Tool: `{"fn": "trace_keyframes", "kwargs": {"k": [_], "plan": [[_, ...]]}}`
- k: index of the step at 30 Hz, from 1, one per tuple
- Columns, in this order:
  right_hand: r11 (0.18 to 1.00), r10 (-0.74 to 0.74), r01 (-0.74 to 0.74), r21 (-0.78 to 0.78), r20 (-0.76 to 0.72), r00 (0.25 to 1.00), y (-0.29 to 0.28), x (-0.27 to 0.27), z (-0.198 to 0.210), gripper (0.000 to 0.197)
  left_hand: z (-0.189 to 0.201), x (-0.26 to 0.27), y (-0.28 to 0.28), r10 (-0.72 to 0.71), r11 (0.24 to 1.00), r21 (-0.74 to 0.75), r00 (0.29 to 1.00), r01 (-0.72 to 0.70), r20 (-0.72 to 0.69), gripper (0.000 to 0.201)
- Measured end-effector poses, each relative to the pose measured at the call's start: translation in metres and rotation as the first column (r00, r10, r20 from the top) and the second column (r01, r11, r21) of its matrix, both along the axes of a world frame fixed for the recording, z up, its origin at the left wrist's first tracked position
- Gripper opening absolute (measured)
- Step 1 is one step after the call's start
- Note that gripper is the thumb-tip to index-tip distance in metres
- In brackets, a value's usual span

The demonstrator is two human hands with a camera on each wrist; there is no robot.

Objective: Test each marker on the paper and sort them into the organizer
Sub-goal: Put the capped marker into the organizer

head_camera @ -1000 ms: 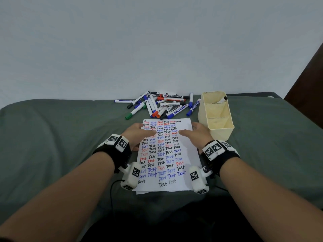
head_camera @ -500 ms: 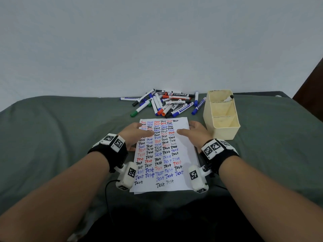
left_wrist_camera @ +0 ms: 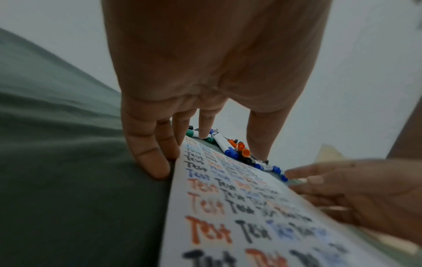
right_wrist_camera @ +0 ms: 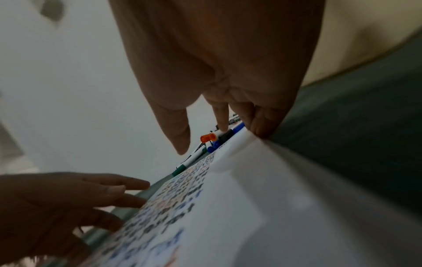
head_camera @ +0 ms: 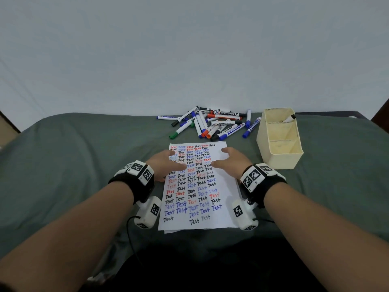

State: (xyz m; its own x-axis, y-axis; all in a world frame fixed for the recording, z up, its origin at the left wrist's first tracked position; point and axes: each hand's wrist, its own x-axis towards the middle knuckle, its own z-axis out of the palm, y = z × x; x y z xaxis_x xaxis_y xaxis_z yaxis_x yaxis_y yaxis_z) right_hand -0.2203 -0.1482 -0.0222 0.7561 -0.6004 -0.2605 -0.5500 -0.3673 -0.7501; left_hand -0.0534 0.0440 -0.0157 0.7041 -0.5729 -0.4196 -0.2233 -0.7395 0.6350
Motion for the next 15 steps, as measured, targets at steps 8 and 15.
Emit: {"fn": "trace_keyframes", "kwargs": {"k": [8,15], "plan": [[0.832,0.211,-0.387,-0.397,-0.42,0.883,-0.021,0.007,0.019,0.081,0.002,0.007,-0.006,-0.262,0.95,0.254,0.906,0.181,0.332,0.088],[0.787,0.18,-0.444,-0.429,-0.528,0.83,-0.033,0.005,-0.004,0.092,0.018,0.02,-0.035,-0.361,0.926,0.293,0.788,0.238,0.5,0.069]]}}
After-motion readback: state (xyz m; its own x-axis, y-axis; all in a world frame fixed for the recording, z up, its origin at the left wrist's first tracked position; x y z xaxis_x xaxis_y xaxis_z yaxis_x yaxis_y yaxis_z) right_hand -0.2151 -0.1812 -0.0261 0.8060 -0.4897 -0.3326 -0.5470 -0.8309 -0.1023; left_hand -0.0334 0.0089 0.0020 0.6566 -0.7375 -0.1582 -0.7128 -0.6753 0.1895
